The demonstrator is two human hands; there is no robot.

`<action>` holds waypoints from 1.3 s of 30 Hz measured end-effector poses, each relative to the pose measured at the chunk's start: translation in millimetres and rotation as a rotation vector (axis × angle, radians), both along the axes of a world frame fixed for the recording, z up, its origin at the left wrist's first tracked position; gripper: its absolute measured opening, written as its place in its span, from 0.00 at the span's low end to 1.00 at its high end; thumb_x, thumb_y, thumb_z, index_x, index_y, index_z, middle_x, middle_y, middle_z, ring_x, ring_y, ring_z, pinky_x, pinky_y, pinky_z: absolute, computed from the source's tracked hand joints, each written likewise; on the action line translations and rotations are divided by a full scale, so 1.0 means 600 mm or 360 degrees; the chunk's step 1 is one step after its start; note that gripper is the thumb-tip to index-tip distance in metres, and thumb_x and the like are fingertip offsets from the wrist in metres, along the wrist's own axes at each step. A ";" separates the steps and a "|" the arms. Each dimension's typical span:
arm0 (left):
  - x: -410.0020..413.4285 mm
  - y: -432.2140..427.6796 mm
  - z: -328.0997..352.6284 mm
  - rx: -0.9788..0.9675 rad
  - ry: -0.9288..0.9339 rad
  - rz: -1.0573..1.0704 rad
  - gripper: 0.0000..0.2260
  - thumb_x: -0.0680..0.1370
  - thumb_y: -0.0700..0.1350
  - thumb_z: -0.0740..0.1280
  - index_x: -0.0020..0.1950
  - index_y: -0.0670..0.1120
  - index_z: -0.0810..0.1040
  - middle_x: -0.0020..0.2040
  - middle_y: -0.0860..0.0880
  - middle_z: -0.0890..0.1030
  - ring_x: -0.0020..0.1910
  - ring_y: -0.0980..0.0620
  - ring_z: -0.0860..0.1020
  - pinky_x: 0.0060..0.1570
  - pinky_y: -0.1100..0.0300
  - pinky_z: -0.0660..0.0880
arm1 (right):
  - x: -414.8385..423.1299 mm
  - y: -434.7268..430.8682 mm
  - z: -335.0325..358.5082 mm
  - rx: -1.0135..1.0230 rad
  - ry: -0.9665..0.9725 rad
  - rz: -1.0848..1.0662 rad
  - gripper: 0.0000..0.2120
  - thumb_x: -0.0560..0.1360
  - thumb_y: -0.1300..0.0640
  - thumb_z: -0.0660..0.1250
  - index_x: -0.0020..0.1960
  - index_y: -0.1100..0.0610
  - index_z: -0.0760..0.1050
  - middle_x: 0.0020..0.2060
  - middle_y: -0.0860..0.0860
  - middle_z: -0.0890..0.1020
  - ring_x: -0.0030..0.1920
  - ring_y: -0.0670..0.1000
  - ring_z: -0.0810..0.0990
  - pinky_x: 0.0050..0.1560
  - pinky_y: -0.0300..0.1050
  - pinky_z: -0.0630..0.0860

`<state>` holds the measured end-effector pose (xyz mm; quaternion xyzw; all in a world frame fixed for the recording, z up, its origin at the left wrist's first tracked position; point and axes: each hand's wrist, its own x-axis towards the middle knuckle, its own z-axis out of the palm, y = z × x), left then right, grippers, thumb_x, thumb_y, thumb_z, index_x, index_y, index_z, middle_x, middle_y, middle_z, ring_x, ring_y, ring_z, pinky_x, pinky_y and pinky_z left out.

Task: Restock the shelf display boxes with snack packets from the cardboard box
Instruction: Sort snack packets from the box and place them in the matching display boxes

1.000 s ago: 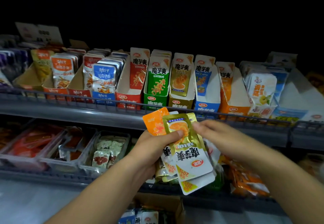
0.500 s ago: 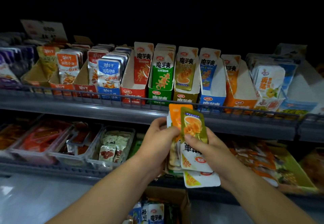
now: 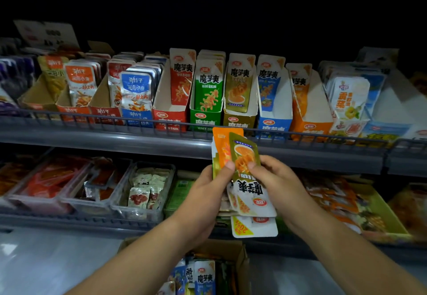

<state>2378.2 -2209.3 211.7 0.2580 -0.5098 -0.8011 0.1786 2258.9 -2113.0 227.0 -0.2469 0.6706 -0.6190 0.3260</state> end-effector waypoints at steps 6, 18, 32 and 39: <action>0.012 -0.006 -0.002 0.0015 0.0080 0.0009 0.23 0.75 0.46 0.72 0.68 0.43 0.74 0.58 0.42 0.86 0.57 0.39 0.84 0.63 0.37 0.78 | -0.014 -0.001 0.009 -0.0061 -0.0076 -0.0115 0.10 0.76 0.59 0.72 0.57 0.59 0.79 0.45 0.57 0.87 0.45 0.57 0.87 0.42 0.51 0.83; 0.047 -0.046 0.019 -0.0182 0.0029 0.0153 0.16 0.79 0.41 0.72 0.64 0.53 0.77 0.53 0.50 0.88 0.50 0.51 0.87 0.49 0.51 0.79 | -0.014 0.005 0.031 -0.0077 -0.0087 -0.0118 0.11 0.81 0.63 0.64 0.61 0.54 0.74 0.44 0.57 0.87 0.40 0.58 0.86 0.38 0.53 0.82; 0.078 -0.078 0.038 -0.0093 0.0005 0.0199 0.15 0.78 0.39 0.72 0.64 0.49 0.79 0.52 0.48 0.88 0.49 0.49 0.87 0.47 0.52 0.78 | -0.112 -0.017 0.134 -0.0356 0.0447 -0.0384 0.18 0.70 0.67 0.74 0.57 0.53 0.77 0.52 0.54 0.85 0.45 0.49 0.86 0.44 0.43 0.83; 0.073 -0.079 0.045 -0.0063 0.0003 0.0182 0.15 0.78 0.39 0.72 0.63 0.49 0.79 0.51 0.48 0.88 0.48 0.51 0.87 0.45 0.53 0.77 | -0.178 -0.094 0.203 -0.0250 0.1055 -0.0411 0.10 0.79 0.59 0.69 0.60 0.56 0.76 0.52 0.56 0.82 0.48 0.50 0.83 0.43 0.41 0.80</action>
